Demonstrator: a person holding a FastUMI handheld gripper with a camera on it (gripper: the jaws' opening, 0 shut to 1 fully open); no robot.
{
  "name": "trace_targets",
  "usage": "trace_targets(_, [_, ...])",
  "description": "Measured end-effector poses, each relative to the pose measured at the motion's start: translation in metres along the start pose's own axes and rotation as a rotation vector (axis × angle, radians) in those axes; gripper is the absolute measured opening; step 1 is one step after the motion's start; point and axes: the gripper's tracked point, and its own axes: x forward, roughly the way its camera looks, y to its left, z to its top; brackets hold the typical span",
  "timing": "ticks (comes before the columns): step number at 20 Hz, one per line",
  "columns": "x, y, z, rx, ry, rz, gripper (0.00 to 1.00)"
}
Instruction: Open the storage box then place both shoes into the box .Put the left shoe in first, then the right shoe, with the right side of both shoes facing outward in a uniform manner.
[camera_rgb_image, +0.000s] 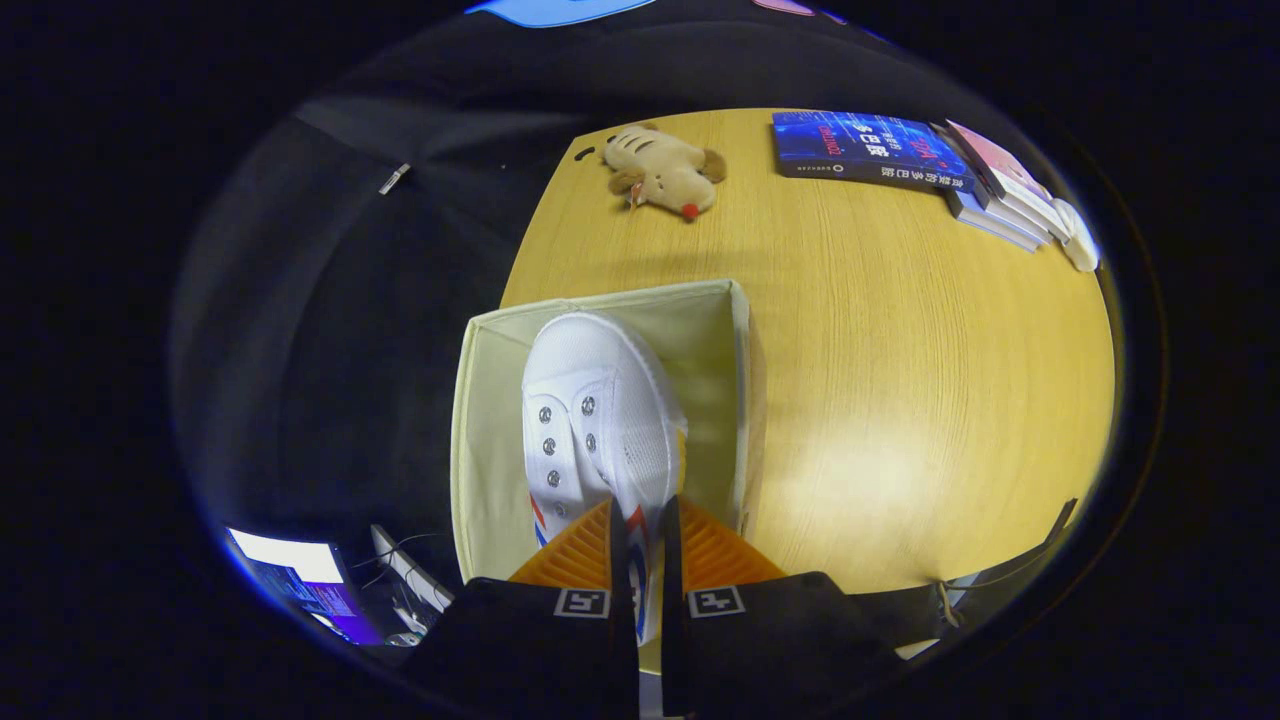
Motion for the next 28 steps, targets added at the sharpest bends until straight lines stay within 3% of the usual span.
trace_targets(5, [-0.008, 0.01, 0.016, 0.025, -0.031, 0.087, 0.39])
trace_targets(8, [-0.025, 0.022, 0.027, -0.024, -0.101, 0.148, 0.98])
trace_targets(19, [-0.113, -0.01, 0.057, -0.248, -0.47, 0.185, 0.99])
trace_targets(23, [-0.164, -0.044, 0.072, -0.286, -0.611, 0.14, 0.99])
trace_targets(28, [-0.238, -0.099, 0.091, -0.323, -0.796, 0.025, 0.99])
